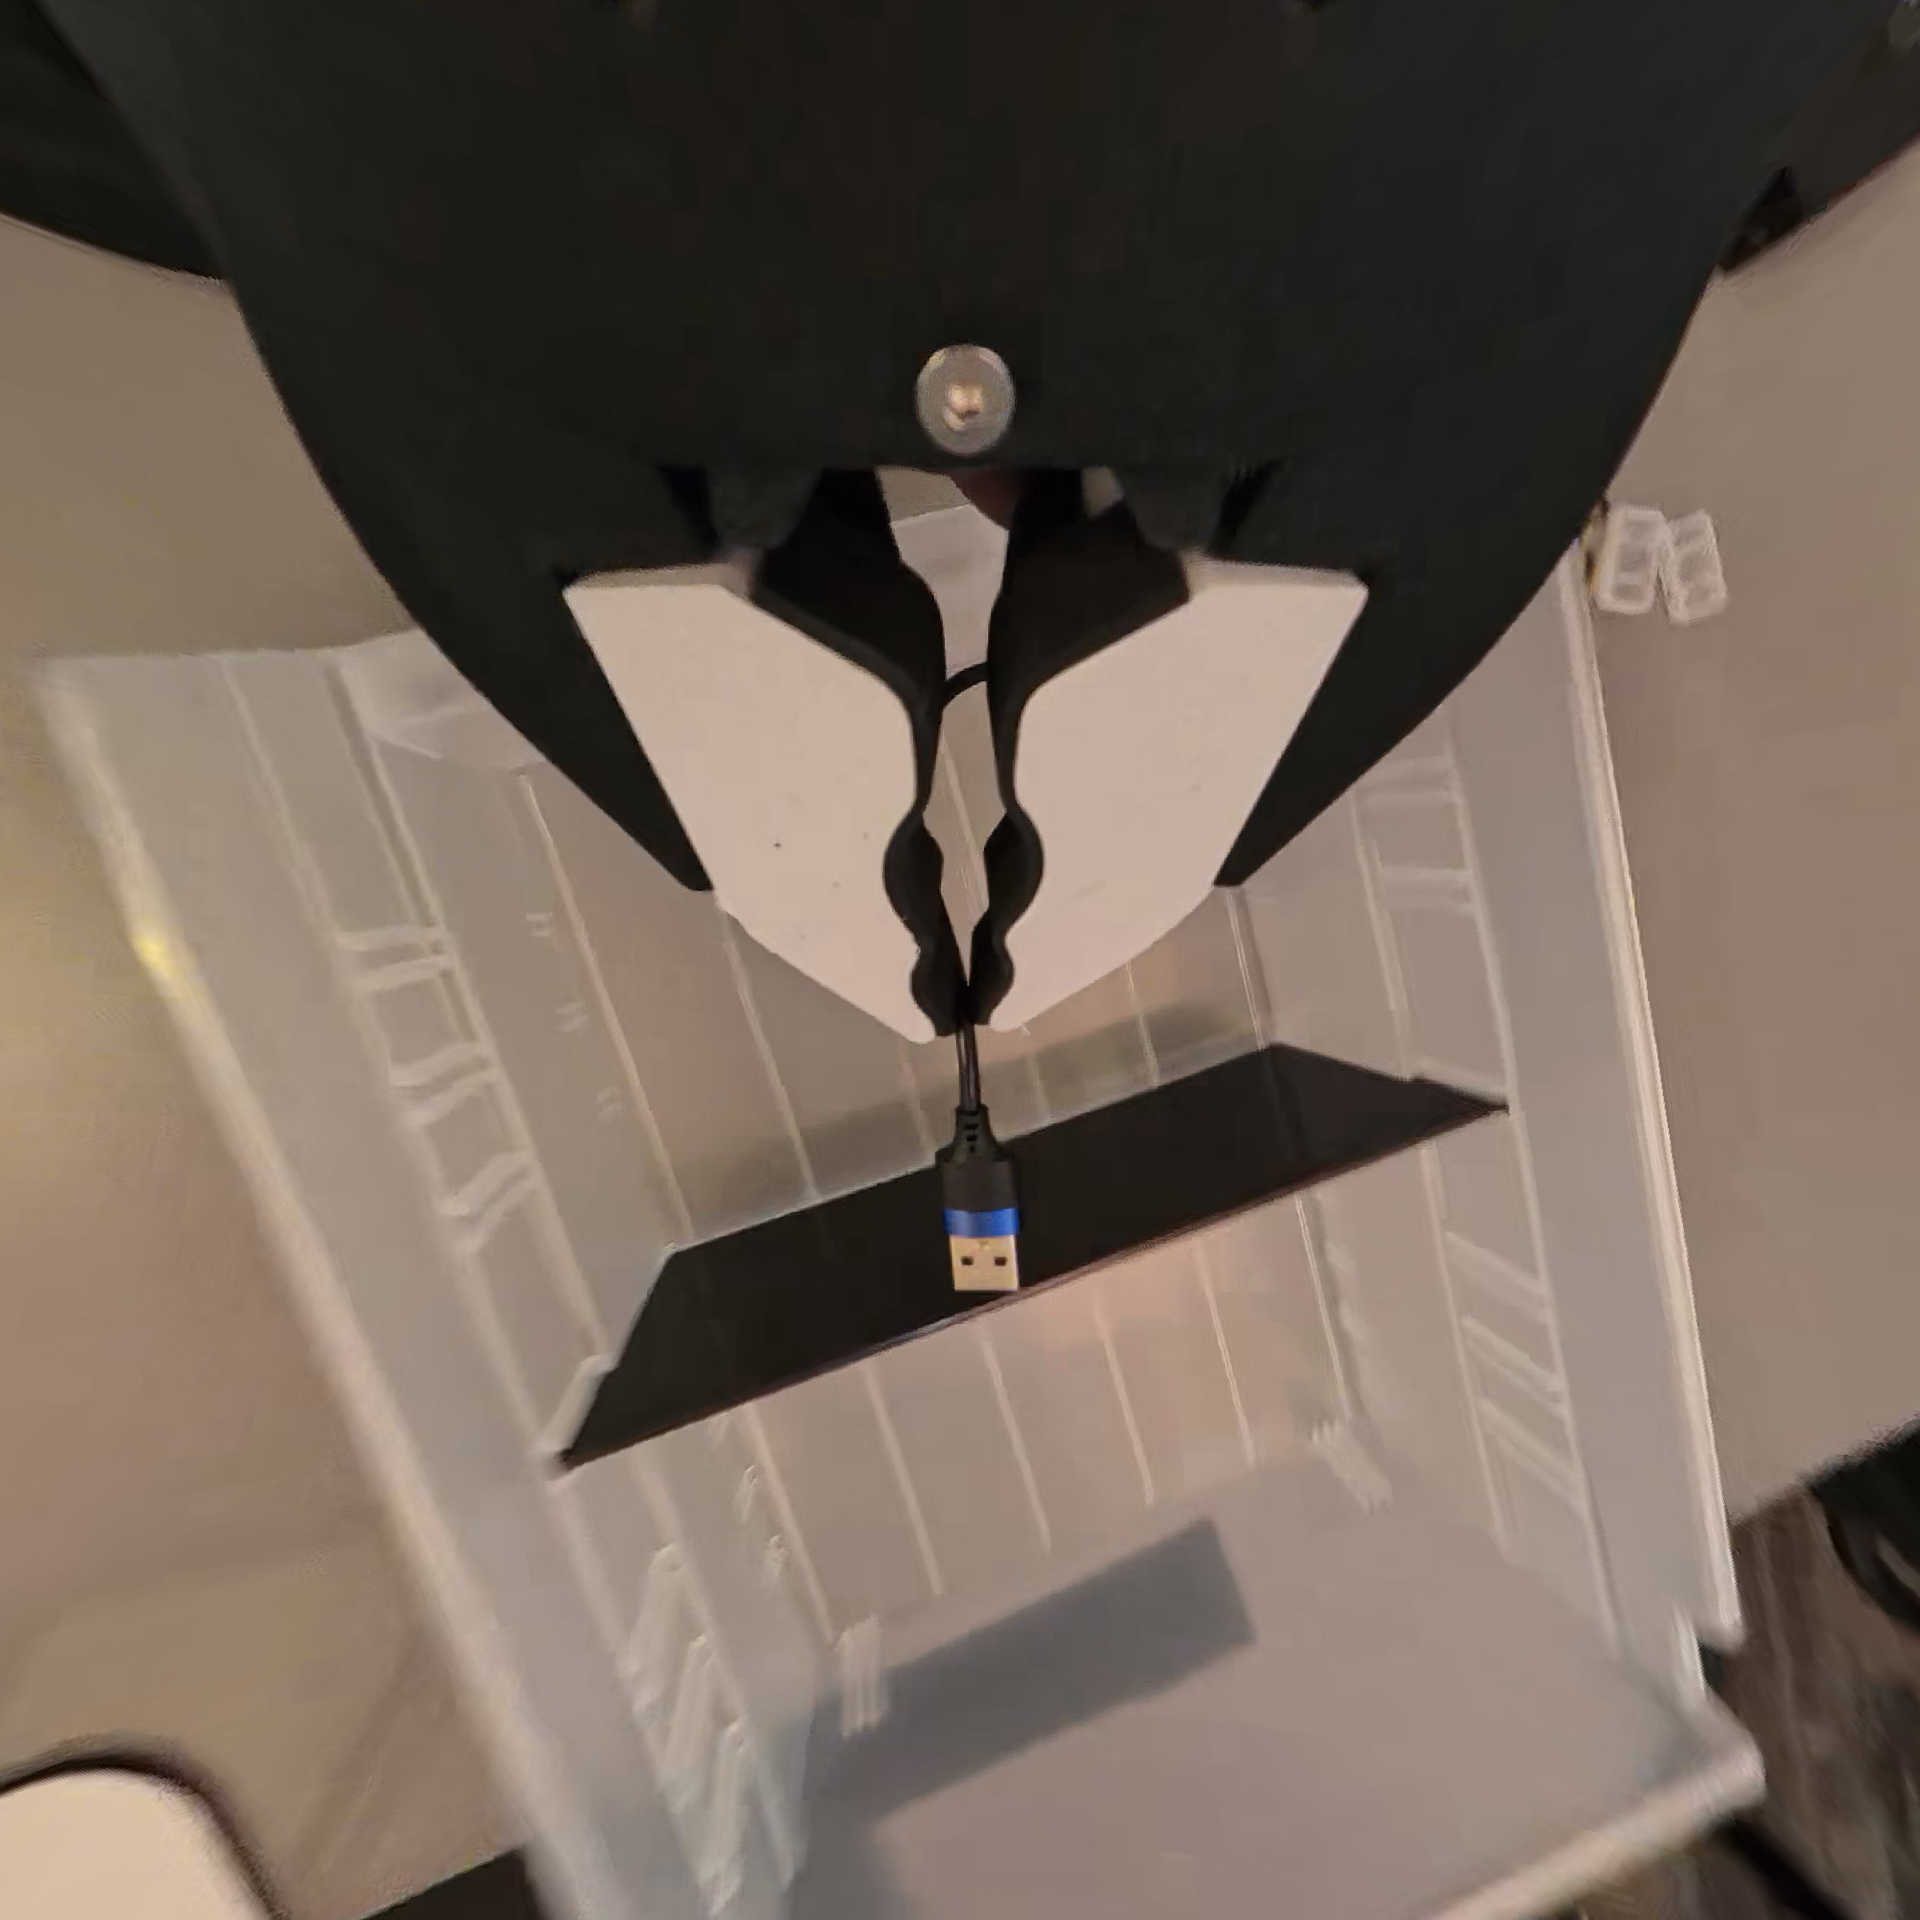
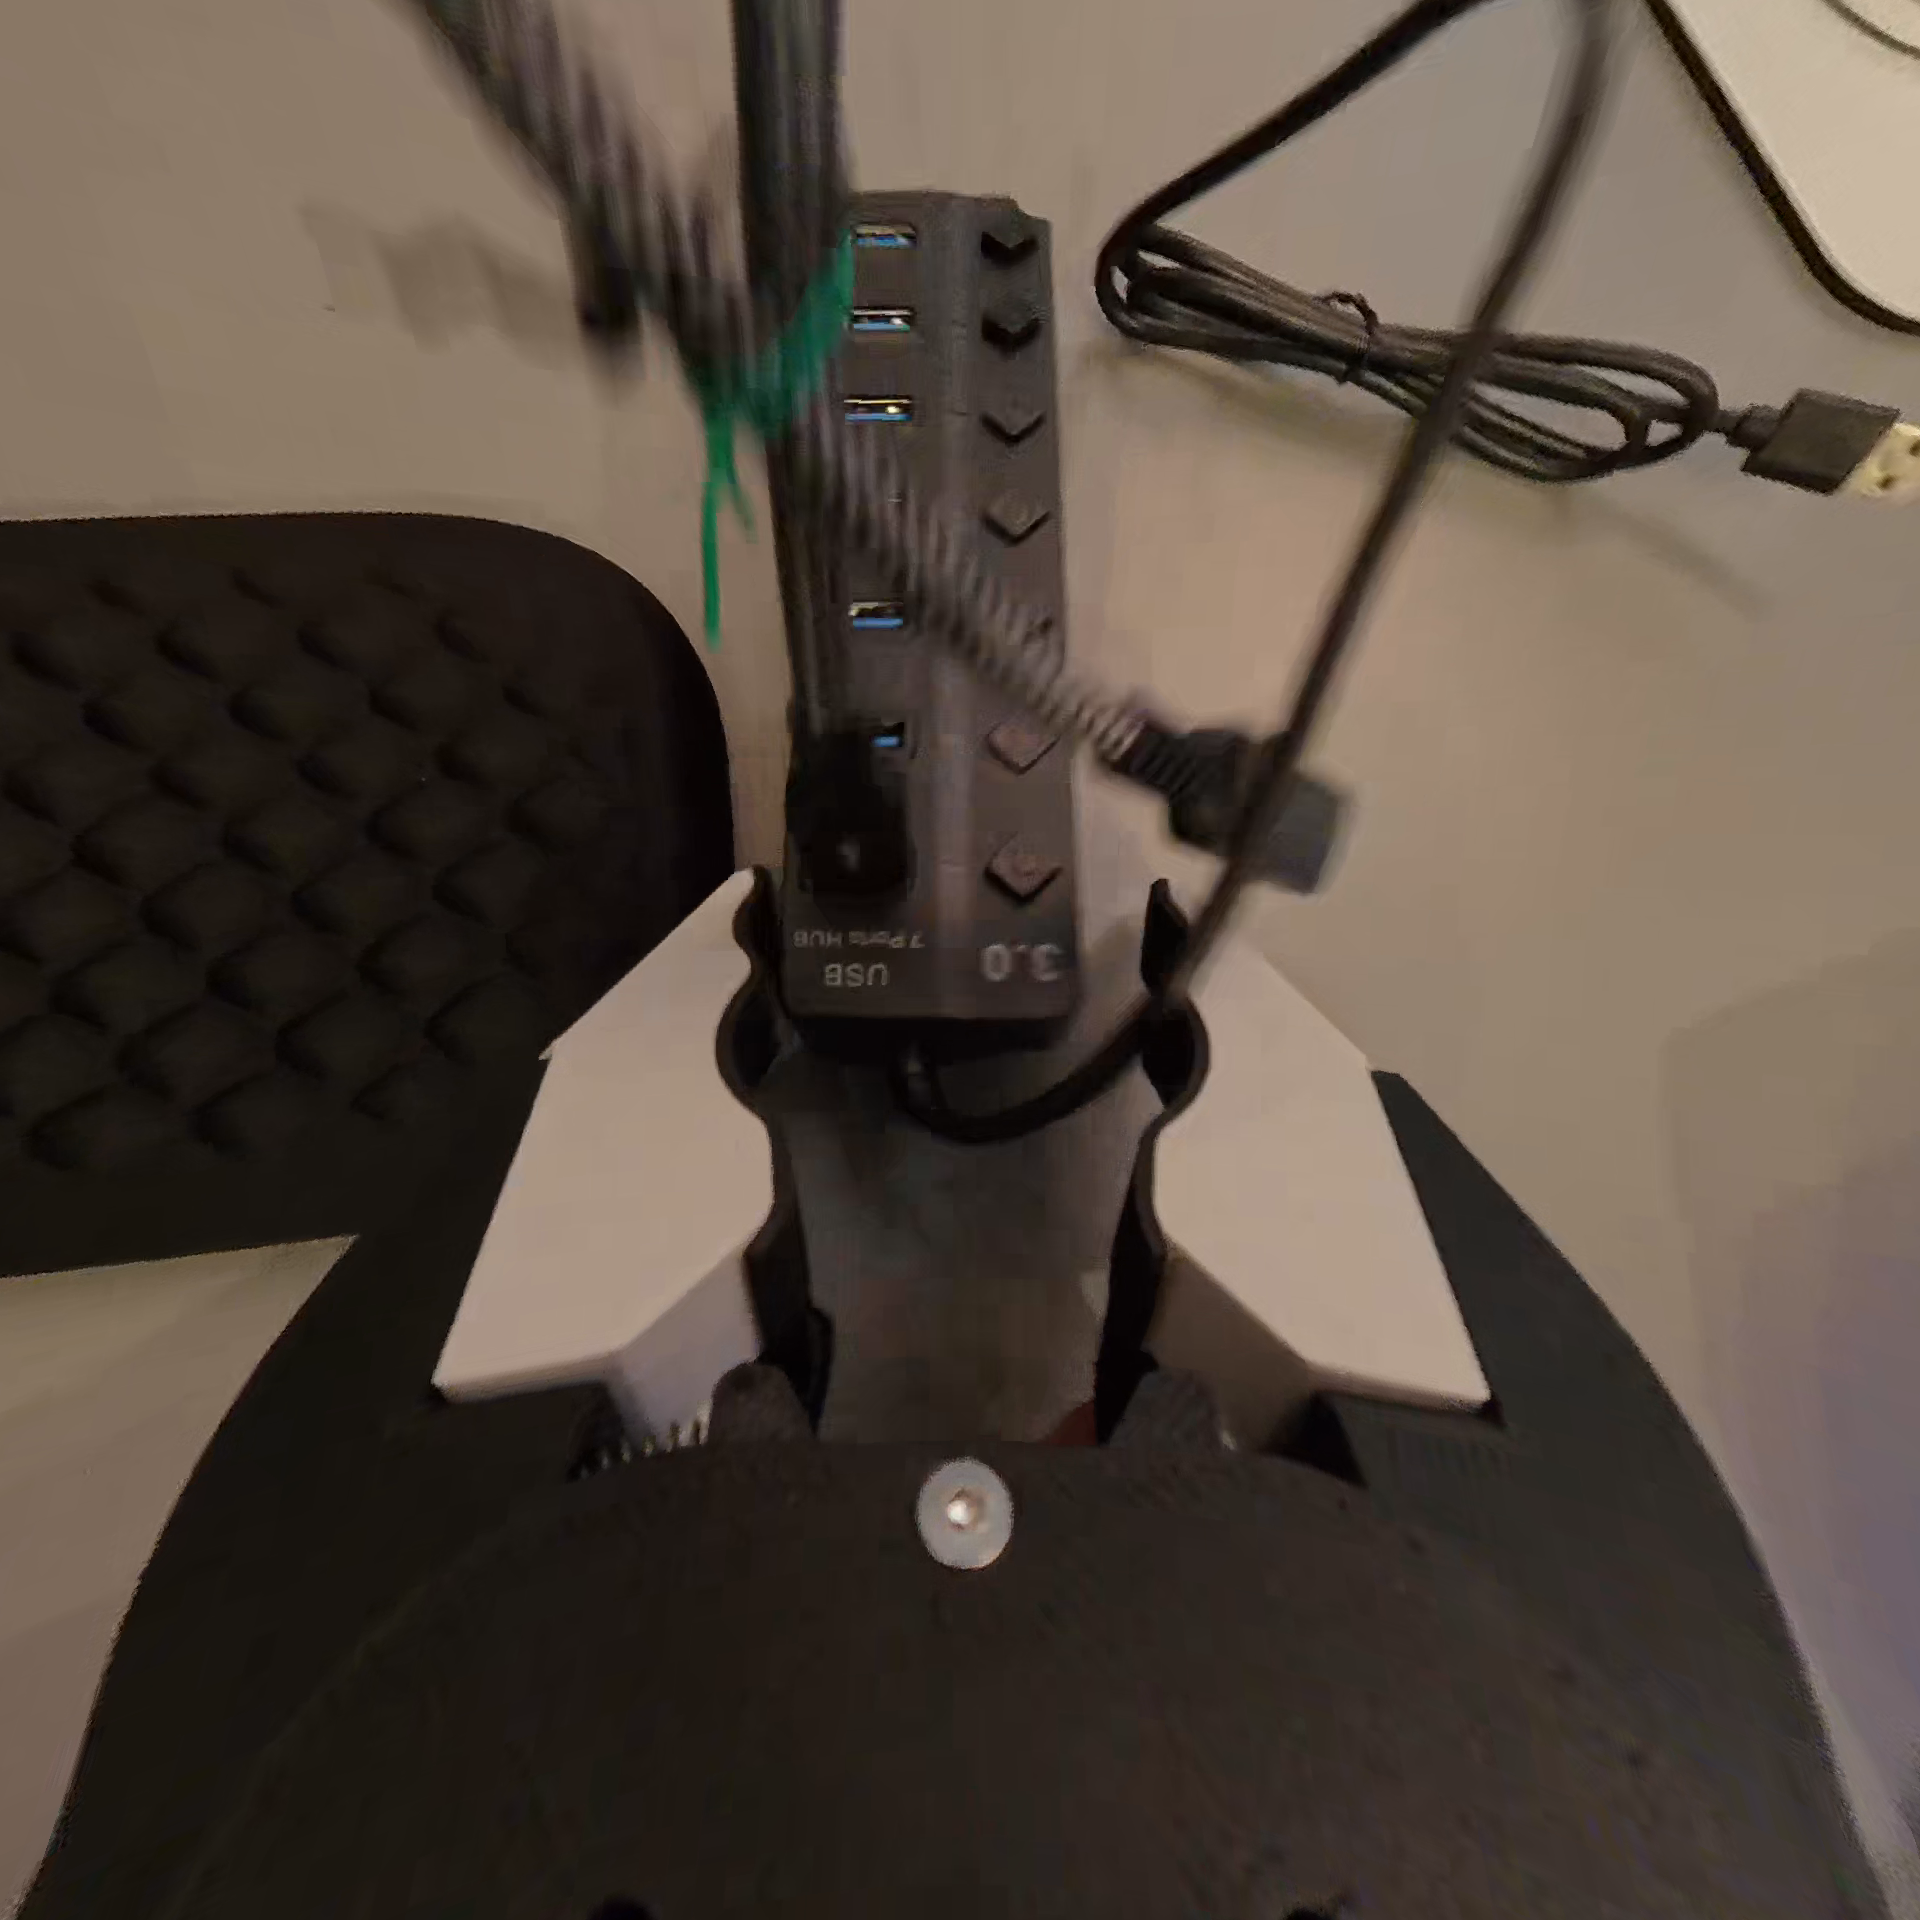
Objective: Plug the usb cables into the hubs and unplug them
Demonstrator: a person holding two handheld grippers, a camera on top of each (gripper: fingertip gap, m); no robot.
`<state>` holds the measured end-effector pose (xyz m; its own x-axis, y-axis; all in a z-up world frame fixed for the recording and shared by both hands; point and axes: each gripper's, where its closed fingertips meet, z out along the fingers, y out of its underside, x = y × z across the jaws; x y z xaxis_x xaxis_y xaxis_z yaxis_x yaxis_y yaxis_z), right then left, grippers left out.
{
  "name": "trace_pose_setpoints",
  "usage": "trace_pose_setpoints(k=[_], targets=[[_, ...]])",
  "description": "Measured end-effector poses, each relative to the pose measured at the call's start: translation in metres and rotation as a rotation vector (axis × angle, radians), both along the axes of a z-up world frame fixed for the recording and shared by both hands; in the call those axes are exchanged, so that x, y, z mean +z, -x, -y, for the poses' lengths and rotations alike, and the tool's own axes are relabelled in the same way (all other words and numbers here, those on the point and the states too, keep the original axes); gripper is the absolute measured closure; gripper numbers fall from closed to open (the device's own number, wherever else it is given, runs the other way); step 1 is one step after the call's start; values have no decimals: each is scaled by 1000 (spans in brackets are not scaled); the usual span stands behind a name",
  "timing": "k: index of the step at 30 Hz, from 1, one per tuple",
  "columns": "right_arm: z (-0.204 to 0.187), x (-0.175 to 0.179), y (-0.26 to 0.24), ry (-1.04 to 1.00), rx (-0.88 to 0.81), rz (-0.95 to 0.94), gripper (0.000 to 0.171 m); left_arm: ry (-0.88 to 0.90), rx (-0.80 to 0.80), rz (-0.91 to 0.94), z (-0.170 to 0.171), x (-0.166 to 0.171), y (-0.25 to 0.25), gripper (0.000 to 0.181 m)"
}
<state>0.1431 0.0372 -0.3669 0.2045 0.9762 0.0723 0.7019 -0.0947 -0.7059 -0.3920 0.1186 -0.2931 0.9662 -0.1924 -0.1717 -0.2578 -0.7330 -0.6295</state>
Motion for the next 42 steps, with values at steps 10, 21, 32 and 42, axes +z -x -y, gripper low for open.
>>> trace_pose_setpoints(k=[10, 21, 32, 42], targets=[[12, 11, -65, -16, -117, 261, 88, -272, -159, -306, 16, 71, -44, 179], [67, 202, 31, -13, -130, -450, 128, -853, -473, -957, 58, 165, -180, 179], [44, 235, 158, 354, -142, -852, 127, -1237, -894, -1286, 107, 168, -326, 178], [35, 235, 160, 418, -162, -920, 152, -1330, -1014, -1340, 114, 165, -354, 179]])
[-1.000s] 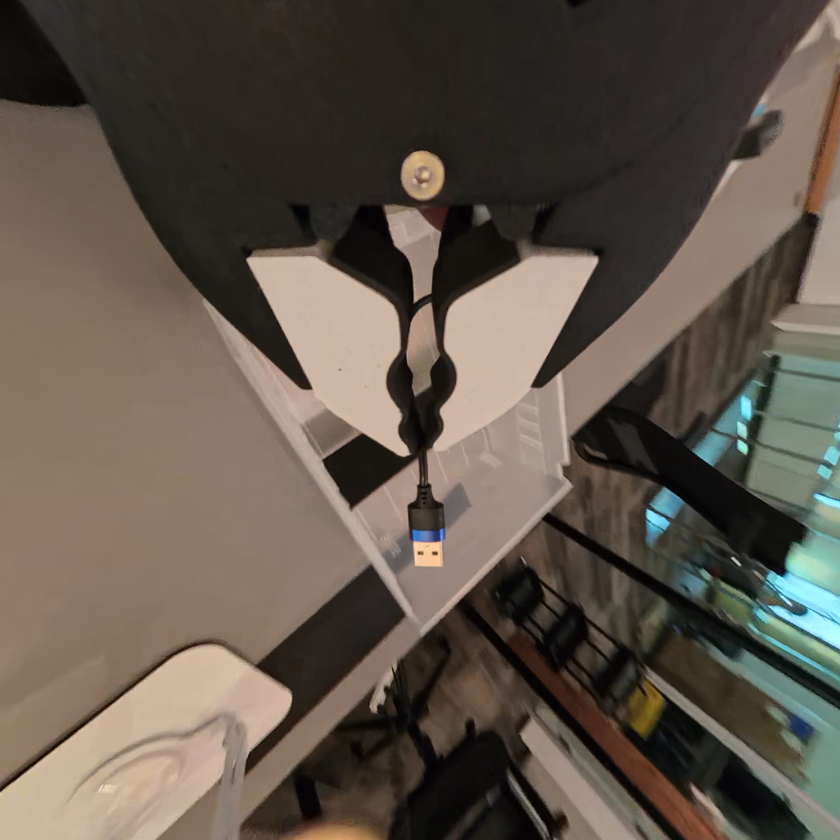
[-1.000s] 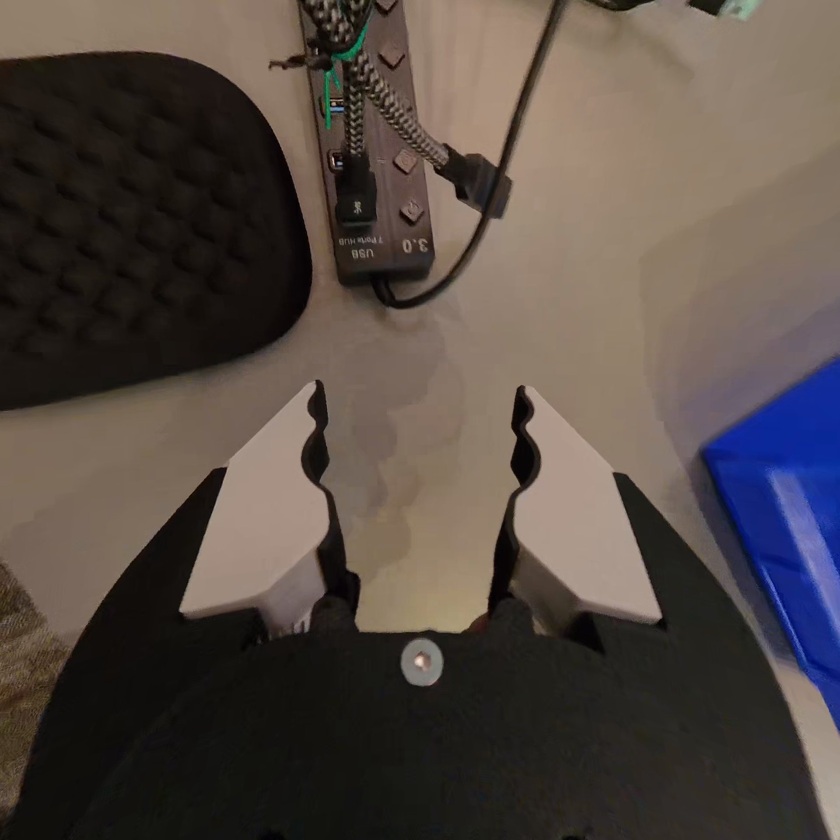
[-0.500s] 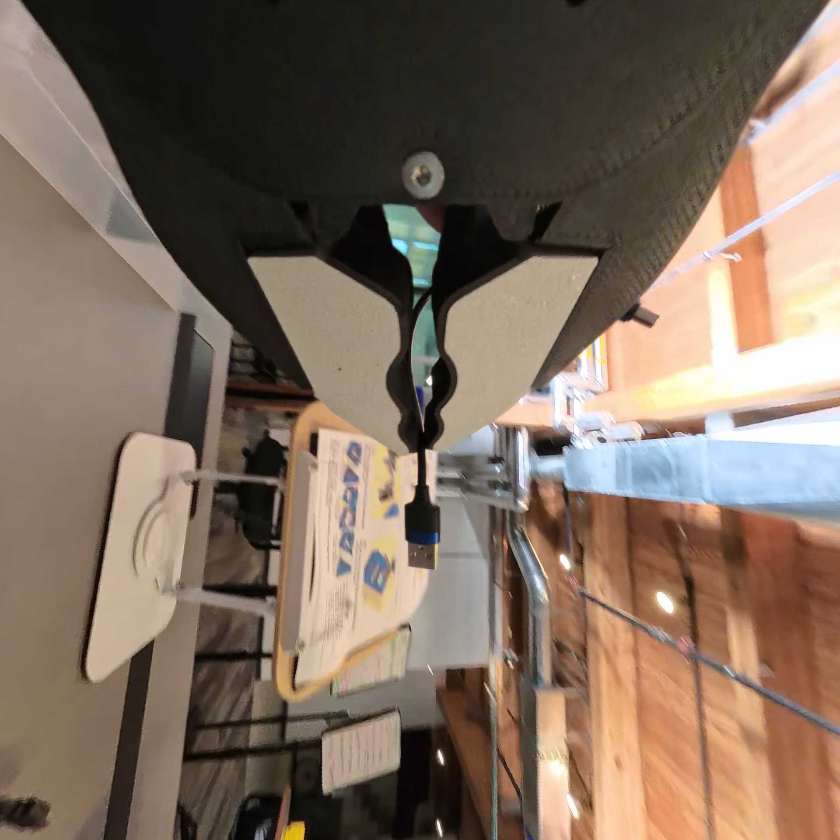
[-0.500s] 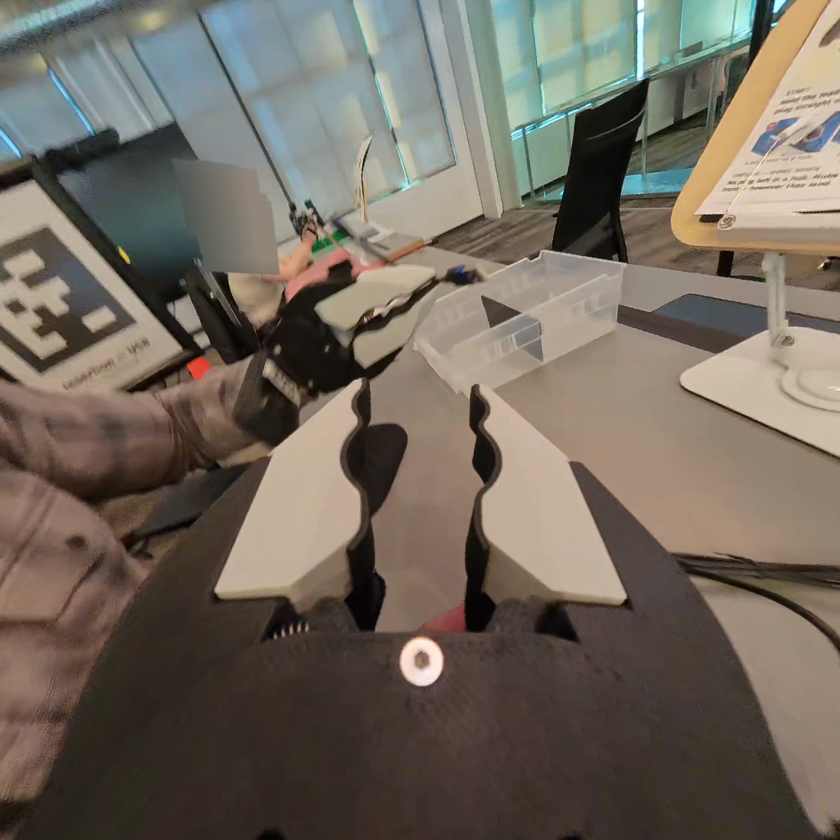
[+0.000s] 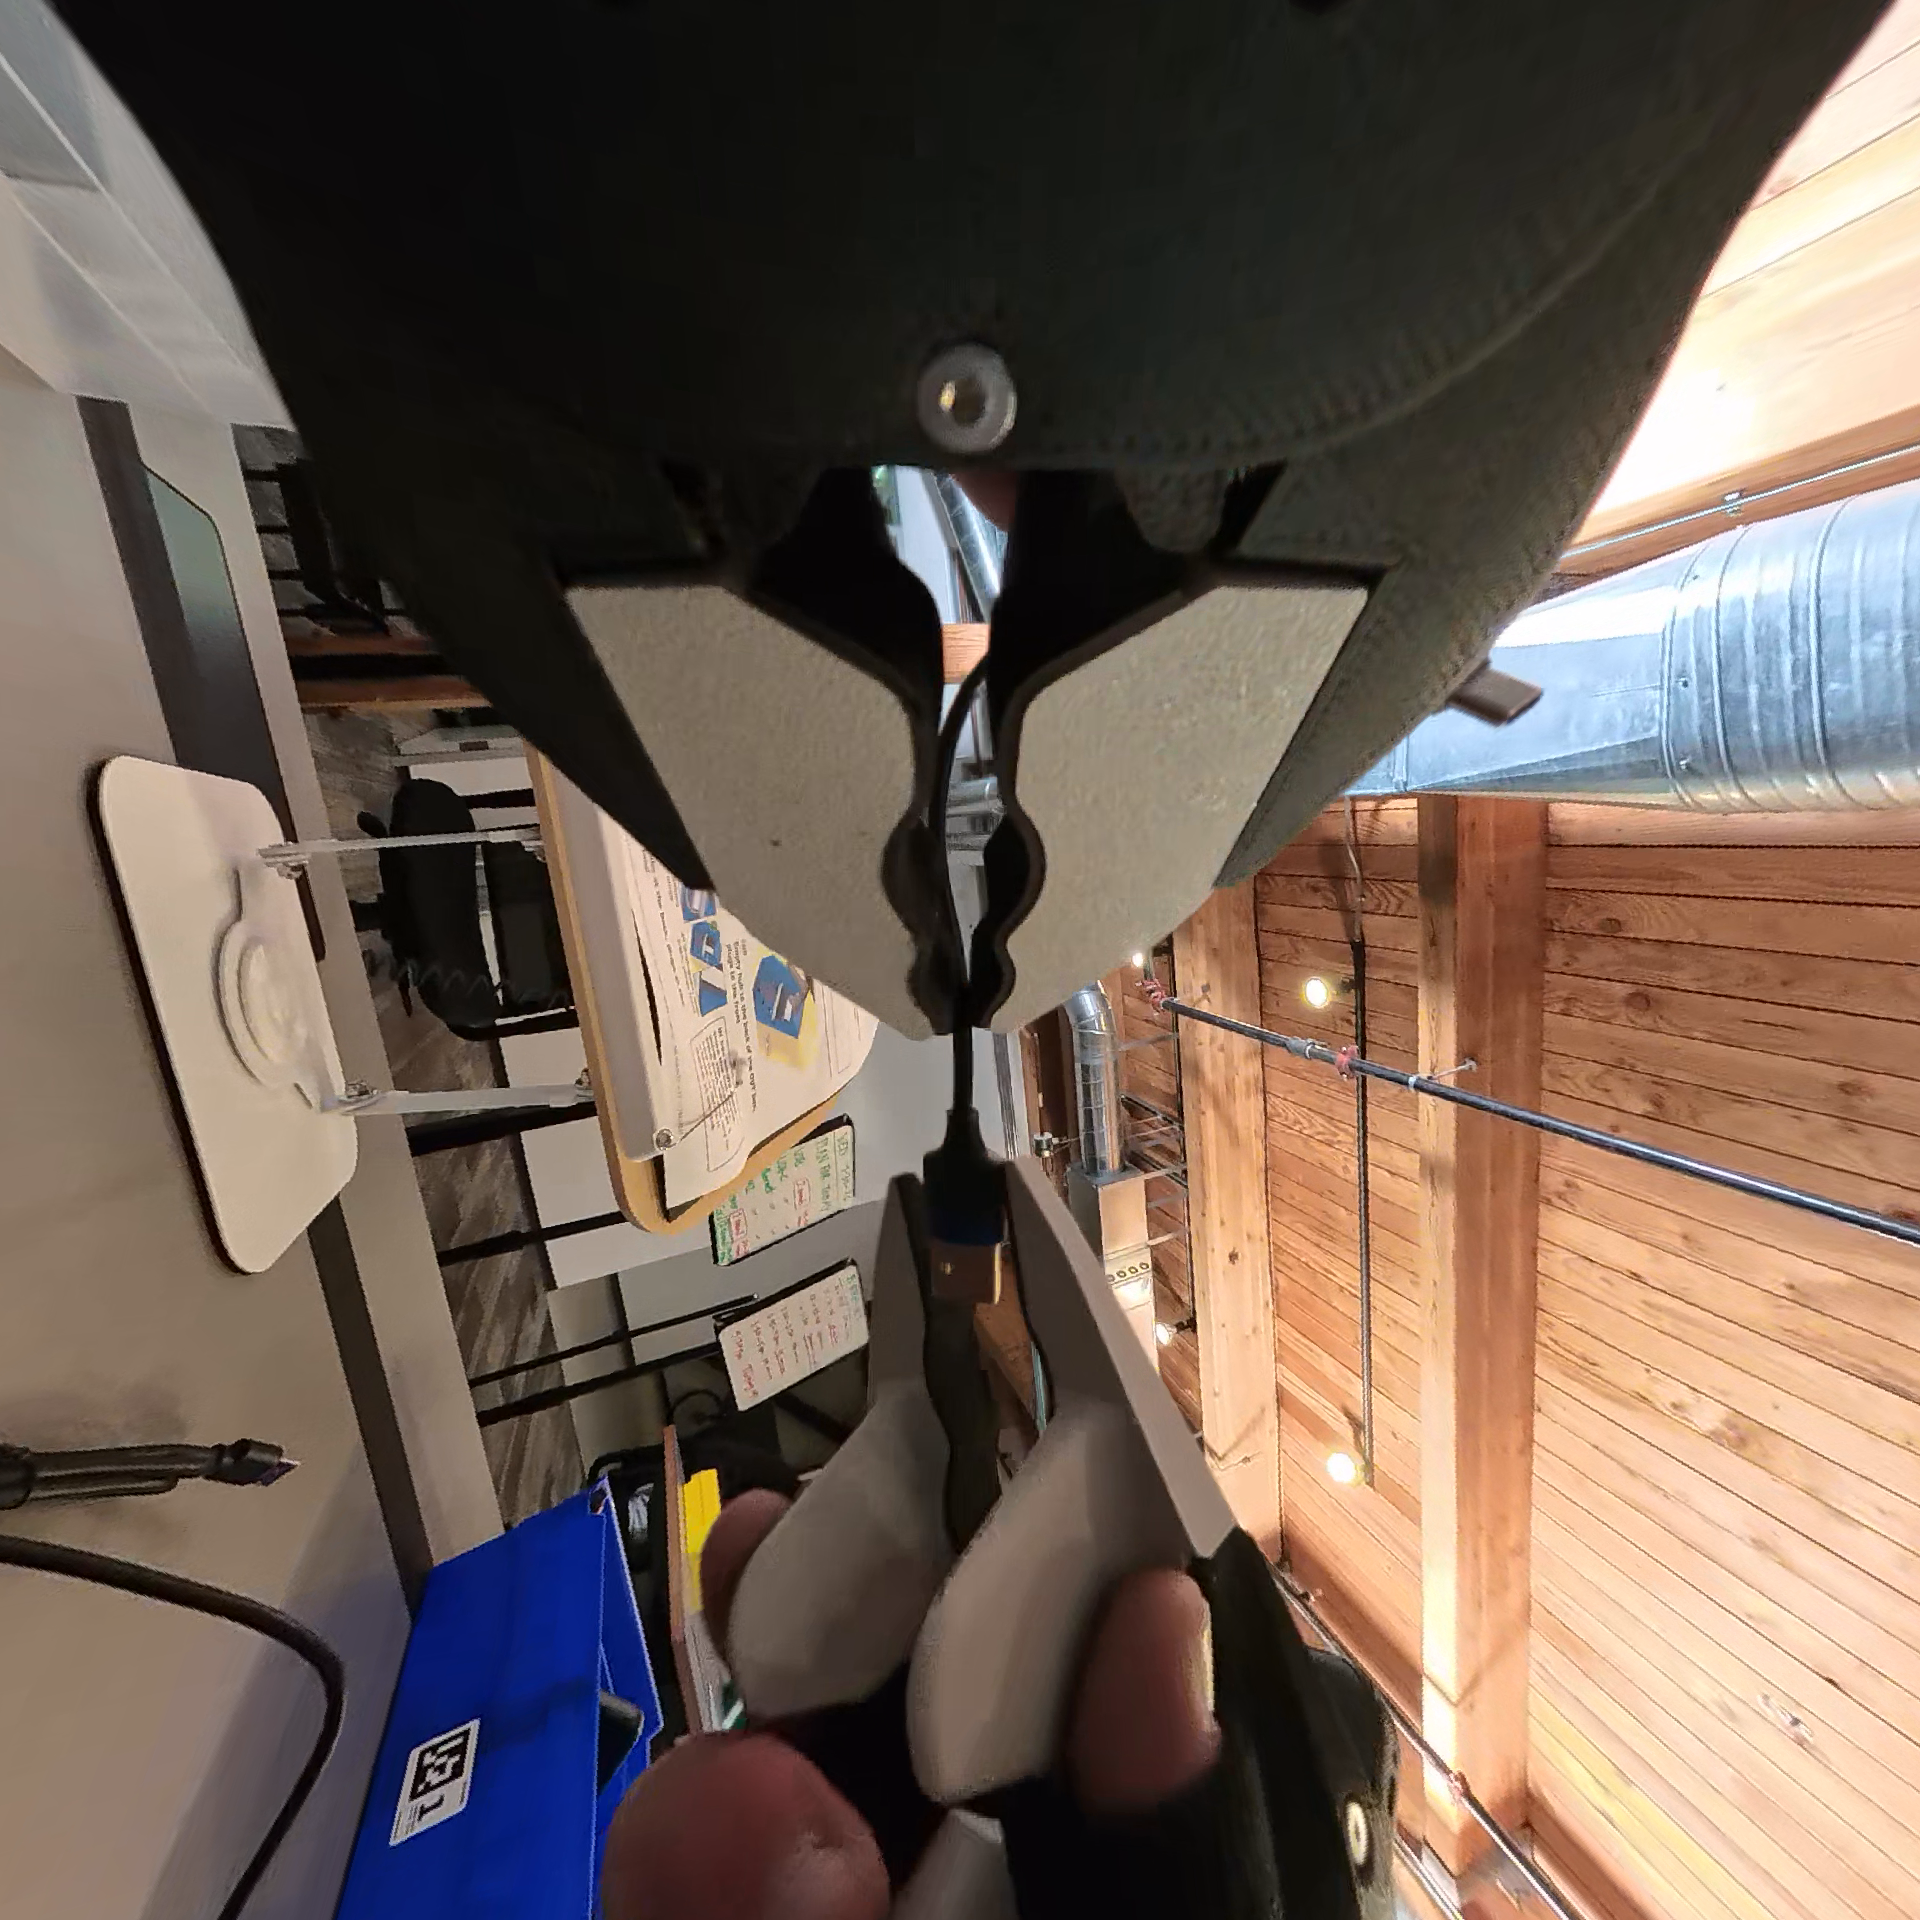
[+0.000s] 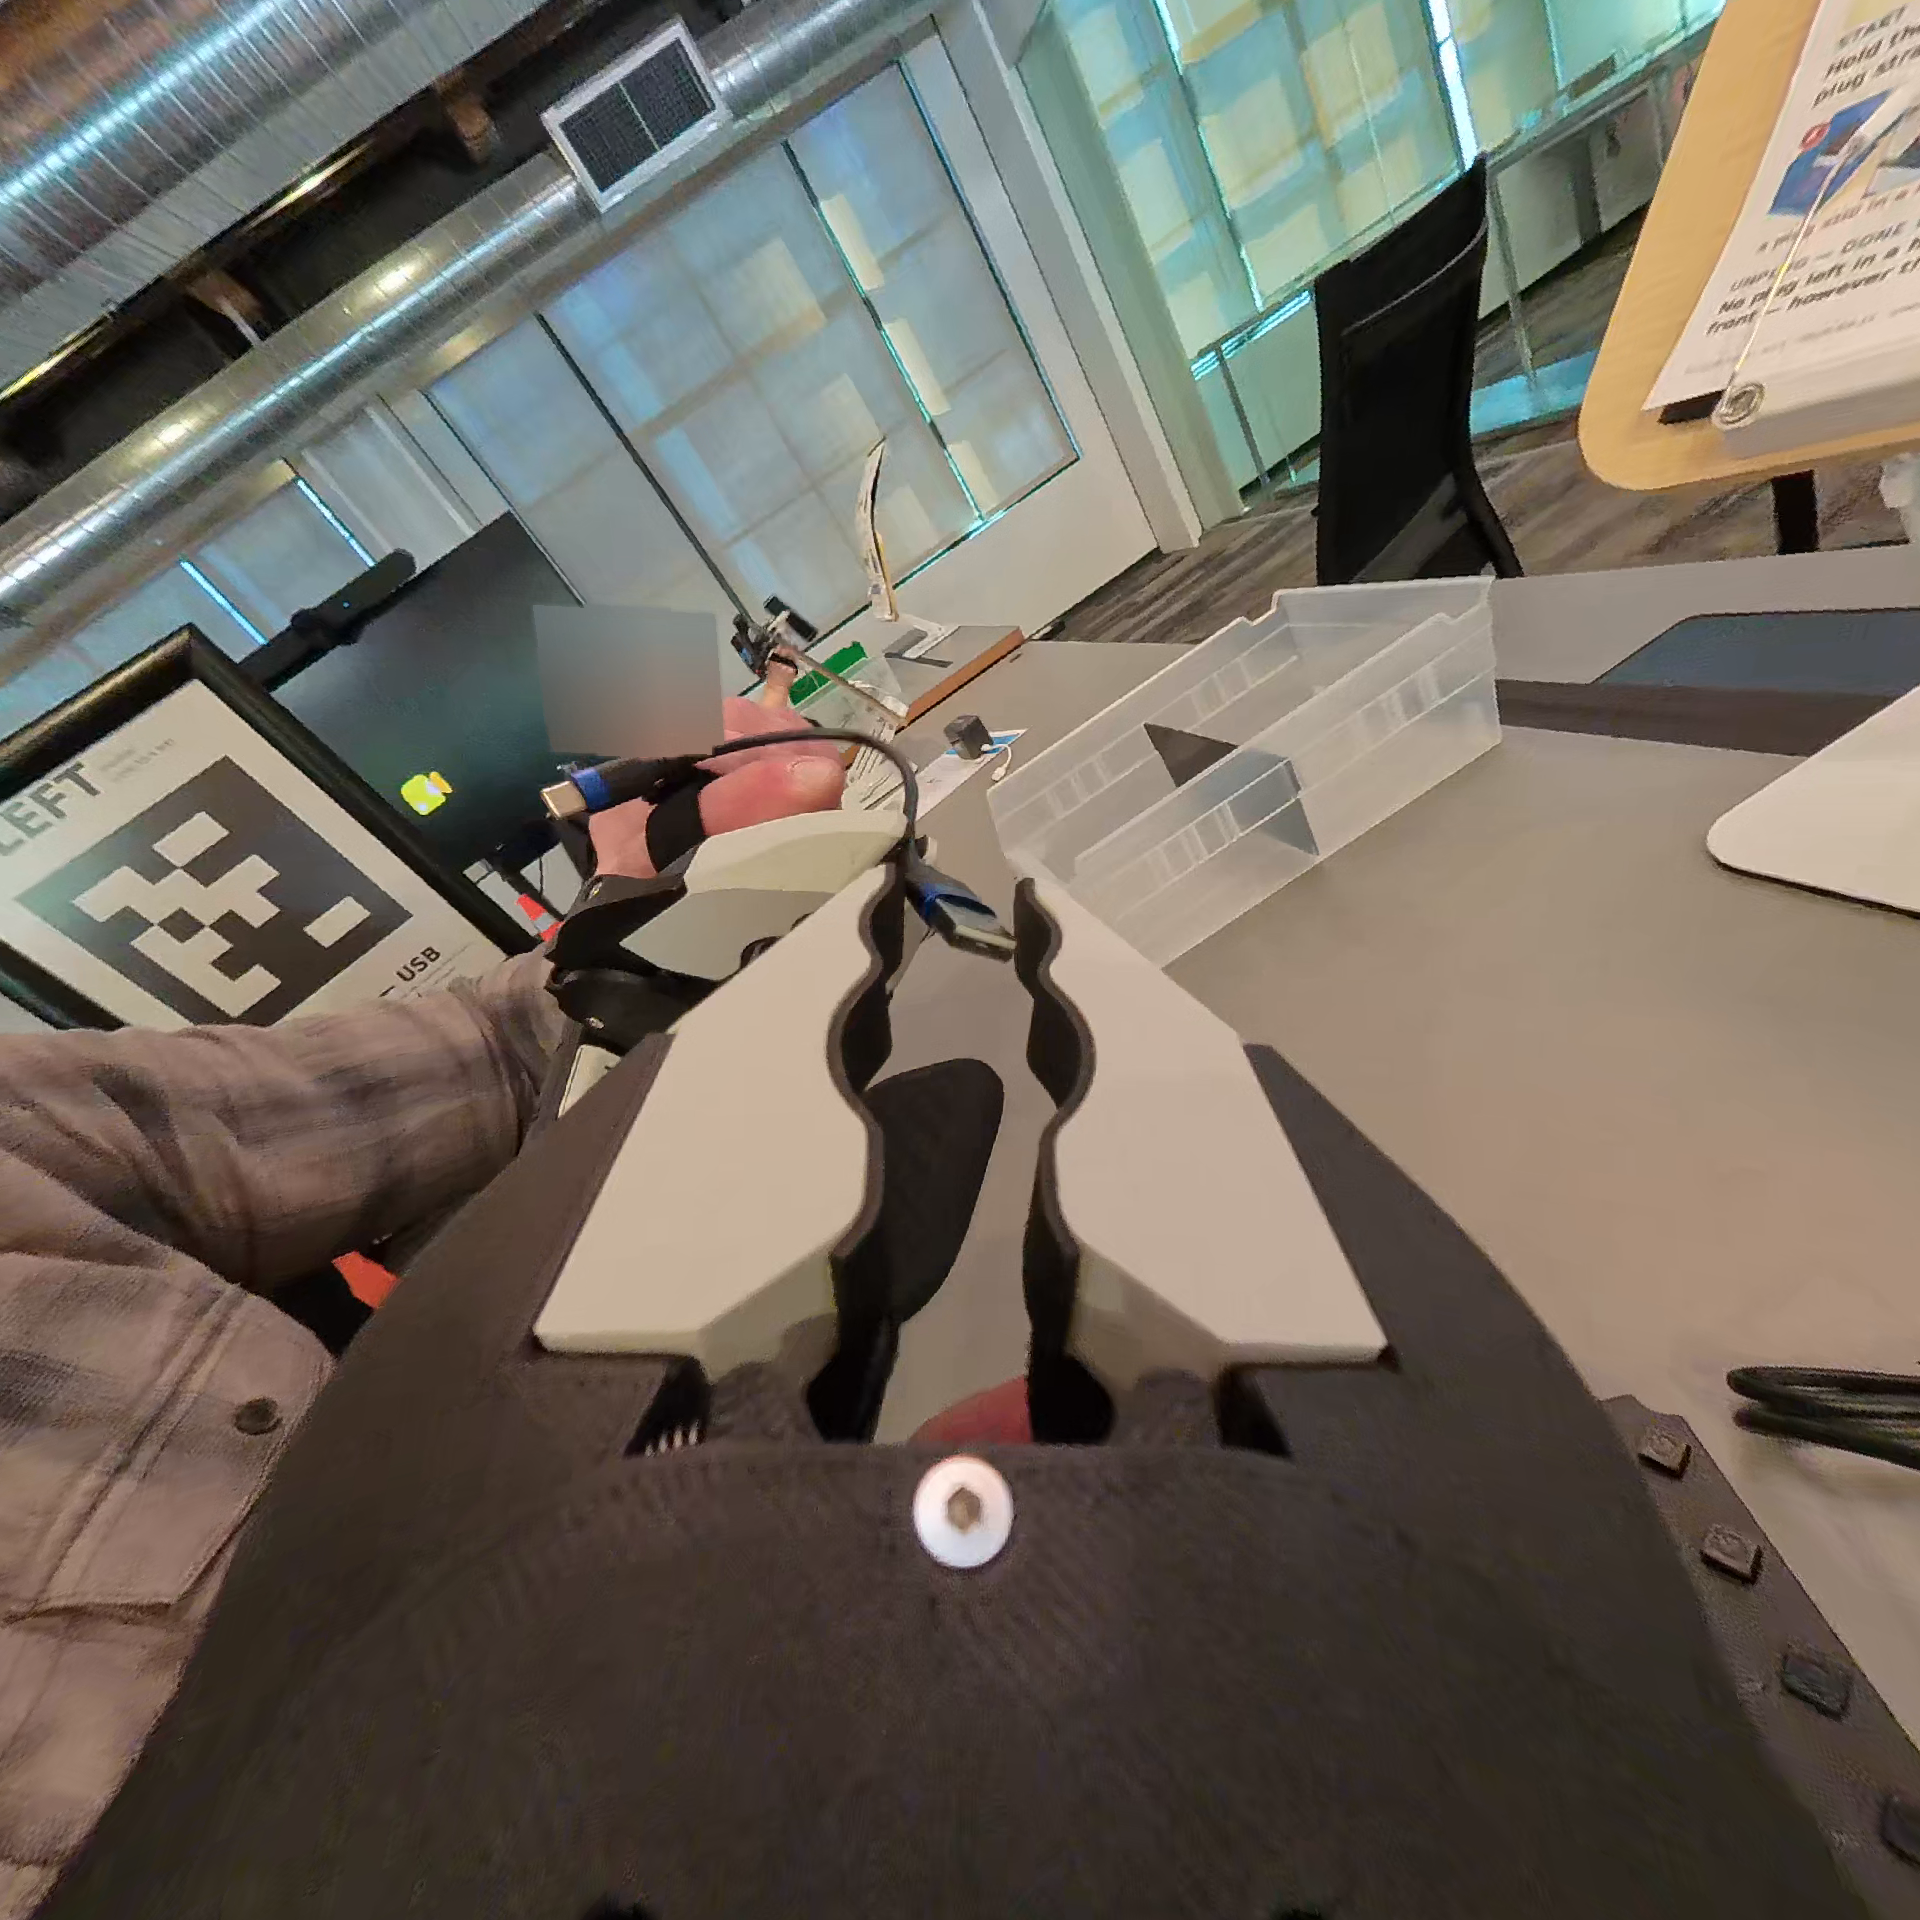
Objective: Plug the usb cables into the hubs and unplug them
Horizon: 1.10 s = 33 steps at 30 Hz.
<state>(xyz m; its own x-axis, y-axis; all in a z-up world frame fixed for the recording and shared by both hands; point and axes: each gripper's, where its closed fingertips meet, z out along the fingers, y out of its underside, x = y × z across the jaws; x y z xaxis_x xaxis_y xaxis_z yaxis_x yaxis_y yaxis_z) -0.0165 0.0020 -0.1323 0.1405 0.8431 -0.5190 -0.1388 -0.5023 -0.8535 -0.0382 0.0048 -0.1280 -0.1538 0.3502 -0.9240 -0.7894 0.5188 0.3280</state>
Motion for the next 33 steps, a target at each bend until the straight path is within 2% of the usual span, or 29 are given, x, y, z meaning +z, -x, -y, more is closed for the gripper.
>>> trace_pose_setpoints(k=[8, 11, 16, 19, 25, 30, 33], targets=[[1, 3, -1, -2, 38, -54, 158, -3, 9, 16, -8, 2, 1, 179], [-1, 2, -3, -30, 21, -54, 147, -27, 11, 16, -10, 7, -1, 179], [-8, 9, -17, -483, -208, 174, 154, -25, -13, -8, -14, 12, -6, 179], [-10, 8, -18, -704, -254, 355, 160, -15, -15, -14, -16, 13, -9, 179], [-9, 7, -19, -915, -264, 501, 165, 5, -18, -7, -19, 17, -13, 179], [-15, 10, -25, -1164, -359, 680, 166, 92, -38, 32, -20, 15, -18, 177], [-21, 17, -37, -1263, -421, 745, 167, 177, -97, 65, -7, 14, -22, 165]])
